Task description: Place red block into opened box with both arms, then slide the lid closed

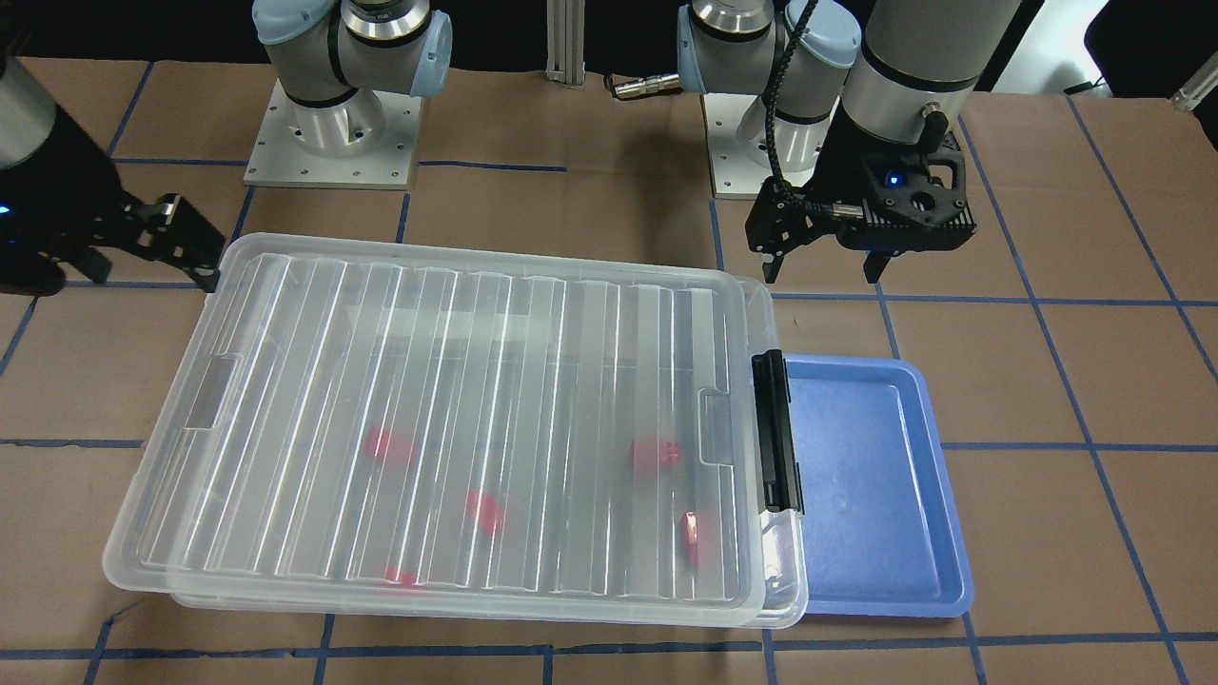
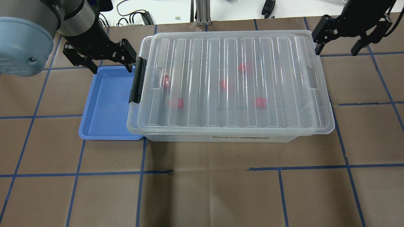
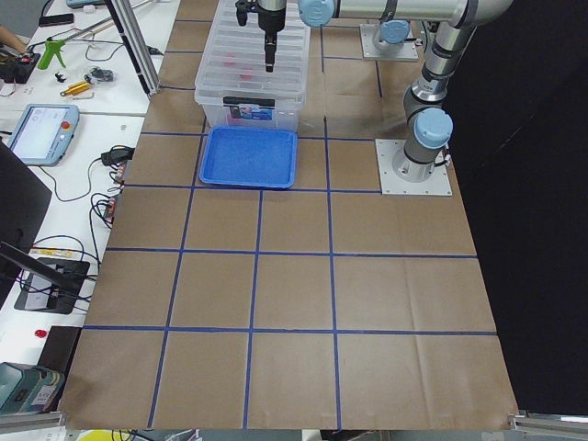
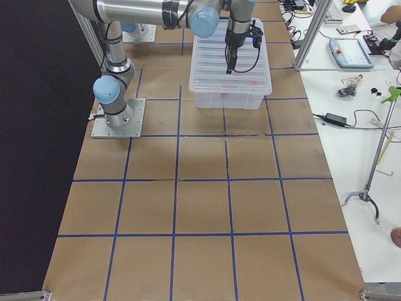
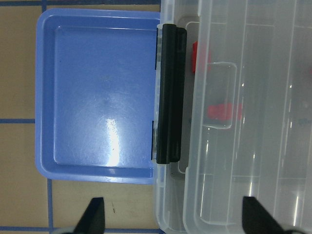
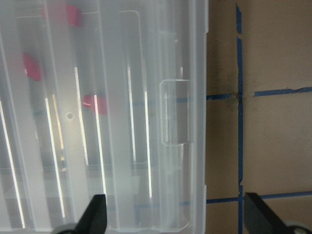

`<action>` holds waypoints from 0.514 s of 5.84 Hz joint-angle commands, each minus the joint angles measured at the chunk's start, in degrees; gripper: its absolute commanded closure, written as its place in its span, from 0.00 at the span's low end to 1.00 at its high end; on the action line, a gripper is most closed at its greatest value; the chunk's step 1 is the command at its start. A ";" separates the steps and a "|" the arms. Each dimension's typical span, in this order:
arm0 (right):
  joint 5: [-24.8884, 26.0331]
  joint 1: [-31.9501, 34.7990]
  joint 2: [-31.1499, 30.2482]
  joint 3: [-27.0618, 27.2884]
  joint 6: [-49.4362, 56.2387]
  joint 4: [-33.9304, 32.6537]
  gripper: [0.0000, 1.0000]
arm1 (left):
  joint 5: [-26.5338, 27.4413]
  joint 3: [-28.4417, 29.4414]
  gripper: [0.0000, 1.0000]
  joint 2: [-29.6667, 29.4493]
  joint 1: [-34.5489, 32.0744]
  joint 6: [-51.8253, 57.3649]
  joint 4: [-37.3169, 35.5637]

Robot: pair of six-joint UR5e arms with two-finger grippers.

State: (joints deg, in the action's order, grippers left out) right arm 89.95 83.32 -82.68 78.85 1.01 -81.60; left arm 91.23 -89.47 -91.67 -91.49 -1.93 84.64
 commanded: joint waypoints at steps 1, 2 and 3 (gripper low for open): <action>-0.04 8.49 -1.60 0.16 -7.59 3.45 0.00 | 0.00 0.00 0.02 0.00 0.00 0.00 0.00; -0.39 8.69 -4.83 5.30 -7.77 2.86 0.00 | 0.00 0.00 0.02 0.00 0.00 0.00 0.00; 0.04 8.78 -5.04 5.70 -7.51 0.15 0.00 | 0.00 0.00 0.02 0.00 0.00 0.00 0.00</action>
State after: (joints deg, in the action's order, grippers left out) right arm 89.79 91.71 -86.78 83.11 -6.46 -79.65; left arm 91.23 -89.47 -91.67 -91.49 -1.93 84.64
